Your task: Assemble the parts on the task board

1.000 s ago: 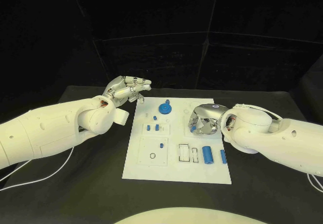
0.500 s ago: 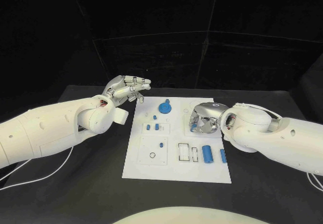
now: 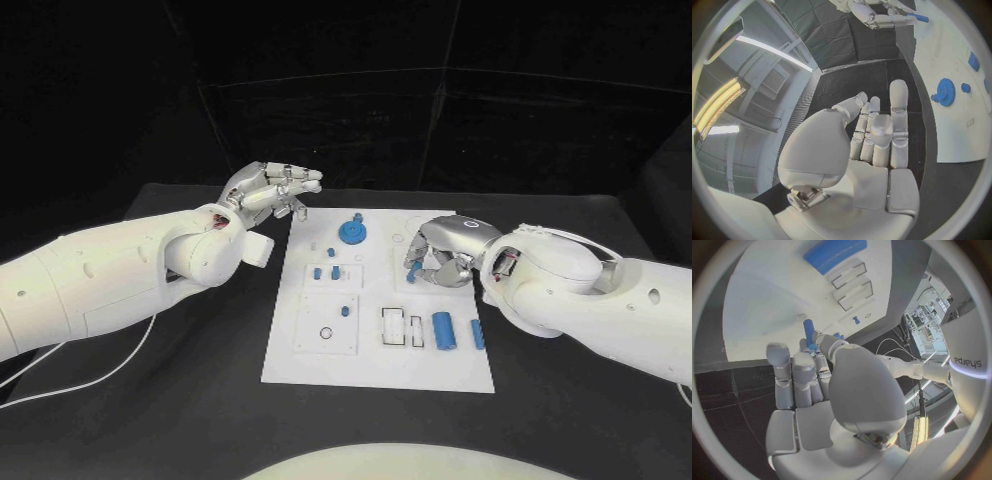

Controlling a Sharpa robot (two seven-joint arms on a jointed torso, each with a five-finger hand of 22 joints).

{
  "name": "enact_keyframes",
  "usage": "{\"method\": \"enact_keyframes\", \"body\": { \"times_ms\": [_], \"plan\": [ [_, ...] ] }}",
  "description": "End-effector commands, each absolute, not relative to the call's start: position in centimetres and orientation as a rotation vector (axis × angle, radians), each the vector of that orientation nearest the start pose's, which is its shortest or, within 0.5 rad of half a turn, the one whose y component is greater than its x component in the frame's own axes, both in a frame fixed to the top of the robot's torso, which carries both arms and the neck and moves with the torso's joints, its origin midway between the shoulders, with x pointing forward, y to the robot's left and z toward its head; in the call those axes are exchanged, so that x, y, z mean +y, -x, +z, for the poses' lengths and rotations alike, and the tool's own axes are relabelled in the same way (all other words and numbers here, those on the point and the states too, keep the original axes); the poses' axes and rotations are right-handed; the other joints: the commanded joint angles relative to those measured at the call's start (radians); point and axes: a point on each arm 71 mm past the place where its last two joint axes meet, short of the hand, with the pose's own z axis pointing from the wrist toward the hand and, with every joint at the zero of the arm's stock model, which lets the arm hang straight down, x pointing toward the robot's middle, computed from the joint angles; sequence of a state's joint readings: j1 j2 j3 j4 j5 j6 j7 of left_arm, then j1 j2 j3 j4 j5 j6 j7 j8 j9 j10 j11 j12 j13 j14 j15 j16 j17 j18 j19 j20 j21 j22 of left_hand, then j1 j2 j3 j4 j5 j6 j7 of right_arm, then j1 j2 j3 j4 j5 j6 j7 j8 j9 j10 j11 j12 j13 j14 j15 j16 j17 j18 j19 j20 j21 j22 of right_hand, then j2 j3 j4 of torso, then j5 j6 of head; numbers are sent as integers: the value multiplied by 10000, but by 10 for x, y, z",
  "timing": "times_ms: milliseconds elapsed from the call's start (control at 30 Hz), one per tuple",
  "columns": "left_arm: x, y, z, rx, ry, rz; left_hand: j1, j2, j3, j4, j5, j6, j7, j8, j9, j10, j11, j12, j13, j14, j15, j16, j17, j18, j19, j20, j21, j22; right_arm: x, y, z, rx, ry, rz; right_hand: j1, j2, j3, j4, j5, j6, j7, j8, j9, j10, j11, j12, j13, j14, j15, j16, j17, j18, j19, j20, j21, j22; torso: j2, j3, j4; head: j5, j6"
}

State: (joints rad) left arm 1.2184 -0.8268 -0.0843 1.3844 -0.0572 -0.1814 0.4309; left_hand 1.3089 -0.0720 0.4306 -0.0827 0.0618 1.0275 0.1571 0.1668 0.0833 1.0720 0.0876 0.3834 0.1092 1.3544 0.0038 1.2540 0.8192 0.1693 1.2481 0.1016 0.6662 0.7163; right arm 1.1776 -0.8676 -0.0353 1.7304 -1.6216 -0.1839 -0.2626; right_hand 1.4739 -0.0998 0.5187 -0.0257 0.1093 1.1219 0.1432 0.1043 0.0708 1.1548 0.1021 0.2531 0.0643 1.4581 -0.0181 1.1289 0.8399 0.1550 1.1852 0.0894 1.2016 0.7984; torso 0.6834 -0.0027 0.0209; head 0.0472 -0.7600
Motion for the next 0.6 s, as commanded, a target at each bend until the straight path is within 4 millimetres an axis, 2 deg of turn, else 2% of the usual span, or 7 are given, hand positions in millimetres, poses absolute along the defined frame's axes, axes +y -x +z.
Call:
{"method": "enact_keyframes", "body": {
  "times_ms": [33, 133, 233, 400, 467, 600],
  "plan": [
    [236, -510, -189, 14419, 10161, -15565, -16, 72, -52, -10, 13, -36, 39, 31, -9, -85, -15, 31, 10, -52, -14, -60, -9, 130, -73, 3, -17, -9, -152, -433, -167, 16785, 3084, 6691, -25, -149, 131, -41, 81, 72, -9, -22, -12, 468, -368, -1, 37, 49, -20, 75, 23, -105, 47, -26, 54, 33, -3, -10, 9, -7, 35],
    [236, -510, -189, 14419, 10161, -15563, -16, 72, -52, -10, 13, -36, 39, 31, -9, -85, -15, 31, 10, -52, -14, -60, -9, 130, -73, 3, -17, -9, -146, -426, -159, 16616, 3089, 7114, -38, -164, 174, -75, 91, 74, -5, -26, -13, 477, -366, -13, 37, 52, -19, 92, 44, -108, 50, -26, 75, 58, 11, 5, 8, 16, 38],
    [236, -510, -189, 14422, 10159, -15569, -16, 72, -52, -10, 13, -36, 39, 31, -9, -85, -15, 31, 10, -52, -14, -60, -9, 130, -73, 3, -17, -9, -135, -418, -153, 16512, 3156, 7679, -55, -190, 217, -116, 100, 76, -3, -31, -15, 493, -364, -22, 40, 60, -19, 127, 92, -116, 66, -26, 112, 114, 13, -8, 16, 24, 43],
    [235, -510, -189, 14431, 10146, -15602, -16, 72, -52, -10, 13, -36, 39, 31, -9, -85, -15, 31, 10, -52, -14, -60, -9, 130, -73, 3, -17, -9, -105, -413, -150, 16367, 3531, 8605, -74, -213, 268, -165, 119, 70, 1, -42, -19, 498, -359, -41, 40, 65, -16, 152, 121, -116, 58, -27, 132, 129, 14, -7, 25, 103, -19],
    [234, -509, -188, 14439, 10137, -15629, -16, 72, -52, -10, 13, -36, 39, 31, -9, -85, -15, 31, 10, -52, -14, -60, -9, 130, -73, 3, -17, -9, -90, -411, -151, 16323, 3764, 9001, -88, -218, 305, -194, 133, 61, 6, -51, -21, 495, -354, -56, 38, 67, -13, 165, 136, -116, 53, -28, 147, 142, 32, -5, 25, 128, -7],
    [232, -509, -188, 14449, 10127, -15657, -16, 72, -52, -10, 13, -36, 39, 31, -9, -85, -15, 31, 10, -52, -14, -60, -9, 130, -73, 3, -17, -9, -65, -405, -158, 16428, 4211, 9647, -112, -228, 345, -230, 154, 42, 16, -67, -26, 483, -344, -80, 36, 69, -8, 179, 148, -117, 44, -27, 164, 154, 31, -2, 32, 248, -63]
  ]
}}
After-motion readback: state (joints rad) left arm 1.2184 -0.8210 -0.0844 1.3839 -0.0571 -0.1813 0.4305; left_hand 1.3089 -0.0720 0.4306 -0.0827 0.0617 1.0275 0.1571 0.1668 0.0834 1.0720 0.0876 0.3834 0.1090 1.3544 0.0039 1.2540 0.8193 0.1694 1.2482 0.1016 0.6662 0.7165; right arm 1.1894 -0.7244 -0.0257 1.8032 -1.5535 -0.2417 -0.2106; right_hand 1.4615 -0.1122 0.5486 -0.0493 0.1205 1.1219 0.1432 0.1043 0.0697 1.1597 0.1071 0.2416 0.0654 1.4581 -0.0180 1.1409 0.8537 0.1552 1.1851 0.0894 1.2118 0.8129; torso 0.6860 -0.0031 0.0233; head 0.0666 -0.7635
